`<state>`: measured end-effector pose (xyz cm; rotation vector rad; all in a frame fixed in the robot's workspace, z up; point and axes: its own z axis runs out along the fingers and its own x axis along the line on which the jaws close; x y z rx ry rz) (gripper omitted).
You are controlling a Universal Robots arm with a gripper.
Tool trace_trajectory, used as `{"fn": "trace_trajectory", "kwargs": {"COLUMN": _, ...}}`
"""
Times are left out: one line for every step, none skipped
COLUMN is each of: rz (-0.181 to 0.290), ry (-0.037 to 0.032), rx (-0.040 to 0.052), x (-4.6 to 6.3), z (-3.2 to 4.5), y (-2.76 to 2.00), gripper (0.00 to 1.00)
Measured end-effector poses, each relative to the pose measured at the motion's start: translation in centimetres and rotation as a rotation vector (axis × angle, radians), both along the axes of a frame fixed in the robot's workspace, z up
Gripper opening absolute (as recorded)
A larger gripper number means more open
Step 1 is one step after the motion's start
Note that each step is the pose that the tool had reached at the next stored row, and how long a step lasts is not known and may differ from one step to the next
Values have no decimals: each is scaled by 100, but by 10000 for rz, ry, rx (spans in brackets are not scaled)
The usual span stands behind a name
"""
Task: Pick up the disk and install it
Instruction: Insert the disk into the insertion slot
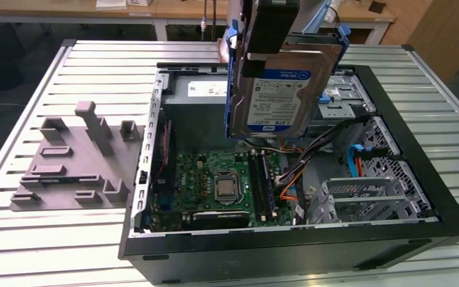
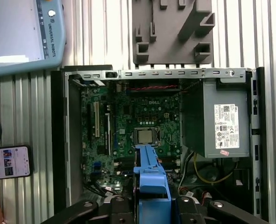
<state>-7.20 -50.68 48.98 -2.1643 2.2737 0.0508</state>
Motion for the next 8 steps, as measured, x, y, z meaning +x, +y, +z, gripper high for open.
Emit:
{"fn": "trace_trajectory", "kwargs": {"rz": -1, "ry": -1, "rx": 1, "x": 0, "z": -1, "y": -6, "gripper": 36}}
{"fn": "trace_trajectory", "kwargs": {"rz": -1, "ry": -1, "rx": 1, "x": 0, "z": -1, "y": -7, "gripper": 36}}
{"fn": "trace_trajectory", "kwargs": {"rz": -2, "ry": -1, "rx": 1, "x": 0, "z": -1, "y": -7, "gripper": 36}}
{"fn": "trace_trajectory", "kwargs": {"rz": 0, "ry": -1, "rx": 1, "x": 1, "z": -1, "y": -7, "gripper": 36}}
{"fn": "trace_trajectory", "kwargs": {"rz": 0, "ry": 0, "rx": 0, "x": 1, "z": -1, "y": -7, "gripper": 36}}
{"fn": "trace_trajectory", "kwargs": {"rz": 0, "ry": 0, "rx": 0, "x": 1, "z": 0, "y": -8, "gripper": 36}}
{"fn": "trace_trajectory", "kwargs": {"rz": 0, "ry": -1, "rx": 0, "x": 1, "z": -1, "y": -8, "gripper": 36}}
{"fn": "trace_trajectory", "kwargs": {"rz": 0, "ry": 0, "rx": 0, "x": 1, "z": -1, "y": -8, "gripper": 36}}
